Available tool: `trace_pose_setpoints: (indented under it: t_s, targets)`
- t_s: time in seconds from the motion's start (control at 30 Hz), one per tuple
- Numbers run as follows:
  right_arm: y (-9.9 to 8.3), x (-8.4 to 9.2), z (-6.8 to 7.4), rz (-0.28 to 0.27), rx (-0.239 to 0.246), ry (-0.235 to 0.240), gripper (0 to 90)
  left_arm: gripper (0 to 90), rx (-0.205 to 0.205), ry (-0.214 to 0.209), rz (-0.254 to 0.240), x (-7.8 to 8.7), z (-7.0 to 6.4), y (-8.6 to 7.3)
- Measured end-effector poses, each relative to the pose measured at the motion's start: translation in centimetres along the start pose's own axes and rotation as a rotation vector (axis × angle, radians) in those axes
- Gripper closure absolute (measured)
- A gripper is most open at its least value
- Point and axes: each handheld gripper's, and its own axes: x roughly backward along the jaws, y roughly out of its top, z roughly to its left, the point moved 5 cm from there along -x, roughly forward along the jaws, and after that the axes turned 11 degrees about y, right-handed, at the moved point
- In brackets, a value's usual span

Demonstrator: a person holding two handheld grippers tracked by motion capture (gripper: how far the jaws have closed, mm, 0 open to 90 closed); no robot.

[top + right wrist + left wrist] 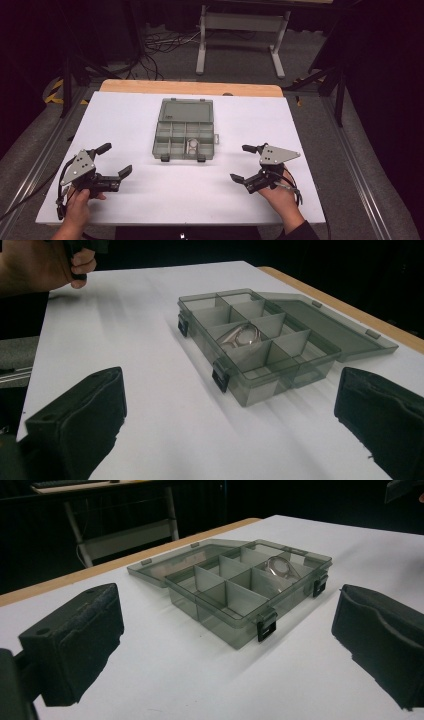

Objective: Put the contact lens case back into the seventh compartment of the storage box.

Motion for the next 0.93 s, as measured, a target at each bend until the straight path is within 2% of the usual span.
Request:
trace_pose_setpoints:
  t_s: [0.27, 0.37, 0.53, 0.8, 0.93]
  targets:
    - [-1.9, 0.5, 0.4, -0.019, -0.031, -0.026, 0.8, 1.1, -0.011, 0.000, 0.006, -0.2, 0.1, -0.2]
    - [-2.7, 0.8, 0.6, -0.028, -0.049, -0.036, 0.8, 1.1, 0.000, -0.001, 0.003, -0.3, 0.1, -0.3]
    - [-4.0, 0.9, 0.2, -0.011, -0.076, -0.048, 0.8, 1.1, 0.021, -0.003, 0.008, -0.3, 0.1, -0.3]
    - [-4.1, 0.6, 0.0, -0.018, -0.085, -0.046, 0.8, 1.1, 0.017, 0.001, 0.011, -0.3, 0.1, -0.4]
    - [-4.1, 0.5, 0.0, -0.018, -0.079, -0.047, 0.8, 1.1, 0.000, 0.015, 0.018, -0.3, 0.2, -0.4]
